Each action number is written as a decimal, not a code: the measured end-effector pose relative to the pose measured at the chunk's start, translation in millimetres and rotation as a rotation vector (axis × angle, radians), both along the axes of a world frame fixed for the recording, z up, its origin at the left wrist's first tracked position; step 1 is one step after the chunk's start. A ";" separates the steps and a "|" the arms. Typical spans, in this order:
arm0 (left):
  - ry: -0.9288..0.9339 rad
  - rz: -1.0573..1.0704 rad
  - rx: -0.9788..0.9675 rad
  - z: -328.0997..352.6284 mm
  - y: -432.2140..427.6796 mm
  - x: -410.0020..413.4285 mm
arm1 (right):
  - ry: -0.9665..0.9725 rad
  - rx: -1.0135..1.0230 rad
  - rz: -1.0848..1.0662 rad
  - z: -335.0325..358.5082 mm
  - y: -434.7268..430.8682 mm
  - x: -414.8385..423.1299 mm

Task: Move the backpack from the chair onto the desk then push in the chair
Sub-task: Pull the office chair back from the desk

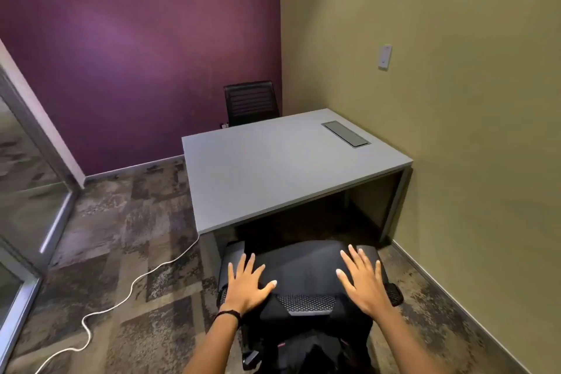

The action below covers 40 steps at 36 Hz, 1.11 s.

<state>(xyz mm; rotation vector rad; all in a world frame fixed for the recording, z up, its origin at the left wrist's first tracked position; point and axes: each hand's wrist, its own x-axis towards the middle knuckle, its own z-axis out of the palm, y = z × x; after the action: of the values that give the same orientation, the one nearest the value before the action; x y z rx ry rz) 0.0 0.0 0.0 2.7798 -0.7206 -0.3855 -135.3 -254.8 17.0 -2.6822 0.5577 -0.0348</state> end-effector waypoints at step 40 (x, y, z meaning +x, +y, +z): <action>0.511 0.319 0.233 -8.4 -4.2 44.4 | -0.188 -0.039 -0.077 -41.9 5.7 -18.3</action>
<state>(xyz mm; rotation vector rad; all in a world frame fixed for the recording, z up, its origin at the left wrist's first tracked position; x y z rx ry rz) 44.4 -4.2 -8.4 2.7442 -0.1159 -1.1111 -153.7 -249.0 -24.9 -2.6558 0.6056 -0.3189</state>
